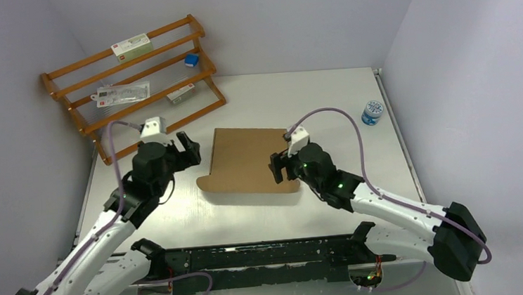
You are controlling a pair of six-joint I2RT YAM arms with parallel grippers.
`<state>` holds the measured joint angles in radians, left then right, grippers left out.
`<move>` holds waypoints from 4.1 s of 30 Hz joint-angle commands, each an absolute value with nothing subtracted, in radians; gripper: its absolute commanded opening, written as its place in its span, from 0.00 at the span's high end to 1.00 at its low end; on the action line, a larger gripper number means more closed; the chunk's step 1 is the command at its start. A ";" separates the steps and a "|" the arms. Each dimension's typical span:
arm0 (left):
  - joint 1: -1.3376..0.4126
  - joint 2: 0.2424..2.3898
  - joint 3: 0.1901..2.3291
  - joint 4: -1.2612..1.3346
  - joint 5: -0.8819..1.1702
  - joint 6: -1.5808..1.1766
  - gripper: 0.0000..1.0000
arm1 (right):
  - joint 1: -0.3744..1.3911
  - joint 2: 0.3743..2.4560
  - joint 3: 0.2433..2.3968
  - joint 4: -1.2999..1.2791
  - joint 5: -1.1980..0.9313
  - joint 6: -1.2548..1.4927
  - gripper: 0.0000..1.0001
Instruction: Fold the paper box
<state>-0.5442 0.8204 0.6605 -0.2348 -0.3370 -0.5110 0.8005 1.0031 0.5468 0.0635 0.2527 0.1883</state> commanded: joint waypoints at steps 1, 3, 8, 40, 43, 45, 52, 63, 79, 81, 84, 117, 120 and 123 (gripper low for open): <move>-0.540 0.773 0.752 -0.381 -0.451 -0.410 0.10 | 0.889 1.071 0.596 0.064 0.215 0.015 0.17; -0.538 0.776 0.768 -0.406 -0.458 -0.386 0.07 | 0.966 1.105 0.610 0.081 0.252 -0.056 0.17; -0.514 0.786 0.795 -0.424 -0.384 -0.308 0.04 | 1.181 1.225 0.646 0.103 0.431 -0.242 0.16; -0.264 0.765 0.731 -0.376 -0.129 -0.203 0.05 | 1.437 1.879 0.597 1.116 1.045 -1.195 0.84; -0.264 0.770 0.731 -0.372 -0.115 -0.200 0.06 | 1.435 1.862 0.569 1.240 1.048 -1.295 1.00; -0.264 0.772 0.733 -0.368 -0.097 -0.193 0.06 | 1.435 1.821 0.559 1.270 1.042 -1.339 1.00; -0.262 0.760 0.780 -0.371 -0.136 -0.201 0.06 | 1.389 1.520 0.811 0.249 0.816 -0.793 1.00; -0.262 0.720 0.971 -0.451 -0.197 -0.174 0.06 | 1.218 1.404 1.220 -0.424 0.393 -0.634 1.00; -0.263 0.854 0.969 -0.421 0.120 -0.056 0.07 | 0.845 1.549 1.535 -0.701 -0.130 -0.736 1.00; -0.263 0.895 0.969 -0.400 0.149 -0.035 0.08 | 0.794 1.602 1.582 -0.737 -0.188 -0.749 1.00; -0.262 0.939 0.993 -0.397 0.177 -0.013 0.08 | 0.753 1.676 1.651 -0.787 -0.226 -0.758 0.95; -0.262 1.209 1.147 -0.454 0.279 0.119 0.23 | 0.718 1.362 1.416 -0.627 0.329 -0.153 0.27; -0.262 1.227 1.164 -0.466 0.282 0.121 0.26 | 0.709 1.303 1.349 -0.619 0.389 -0.123 0.29; -0.263 1.246 1.179 -0.478 0.276 0.123 0.27 | 0.667 1.259 1.309 -0.606 0.369 -0.108 0.31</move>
<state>-0.2642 1.2247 1.1313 -0.4557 0.2516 0.1131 0.7094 1.3251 1.3464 -0.6167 0.3042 -0.1814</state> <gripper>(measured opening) 0.739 0.704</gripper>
